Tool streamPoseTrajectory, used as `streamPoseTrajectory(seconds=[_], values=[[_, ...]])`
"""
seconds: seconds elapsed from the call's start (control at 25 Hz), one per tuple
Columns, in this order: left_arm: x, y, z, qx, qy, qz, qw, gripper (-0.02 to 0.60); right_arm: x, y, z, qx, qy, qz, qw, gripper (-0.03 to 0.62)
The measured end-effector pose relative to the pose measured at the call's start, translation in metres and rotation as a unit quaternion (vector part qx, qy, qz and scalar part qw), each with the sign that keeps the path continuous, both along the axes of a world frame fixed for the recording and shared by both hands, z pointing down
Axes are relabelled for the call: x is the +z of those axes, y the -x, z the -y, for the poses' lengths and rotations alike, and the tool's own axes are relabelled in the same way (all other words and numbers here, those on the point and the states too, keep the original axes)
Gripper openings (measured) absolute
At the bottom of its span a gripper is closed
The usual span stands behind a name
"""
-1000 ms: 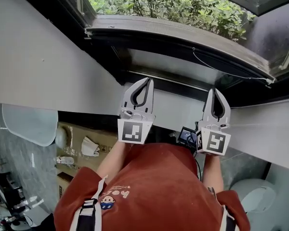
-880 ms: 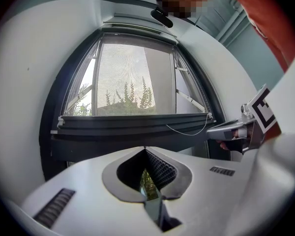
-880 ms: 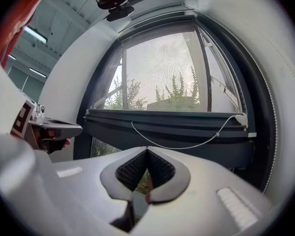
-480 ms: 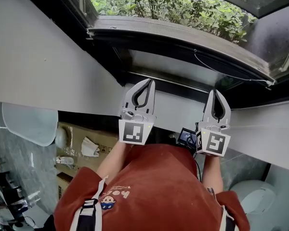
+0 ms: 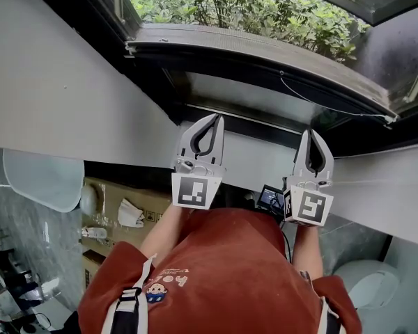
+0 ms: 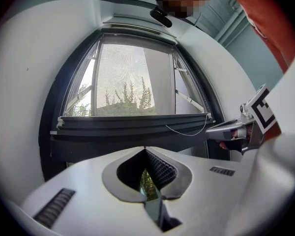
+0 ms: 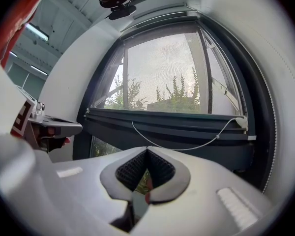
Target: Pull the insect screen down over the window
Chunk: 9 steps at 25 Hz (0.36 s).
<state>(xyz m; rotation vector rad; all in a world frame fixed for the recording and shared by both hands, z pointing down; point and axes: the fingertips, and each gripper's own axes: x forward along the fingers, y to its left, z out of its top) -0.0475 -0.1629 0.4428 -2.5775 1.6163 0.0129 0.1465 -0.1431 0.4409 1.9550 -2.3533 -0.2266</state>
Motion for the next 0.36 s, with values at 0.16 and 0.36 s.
streamPoseTrajectory(seconds=[0.16, 0.36], values=[[-0.0002, -0.0008, -0.0007, 0.001, -0.002, 0.001, 1.0, 0.006, -0.0007, -0.0006, -0.0005, -0.001, -0.001, -0.003, 1.0, 0.011], [-0.0003, -0.0006, -0.0012, 0.001, 0.0, 0.002, 1.0, 0.006, -0.0013, 0.0, -0.0007, -0.002, -0.002, -0.008, 1.0, 0.01]])
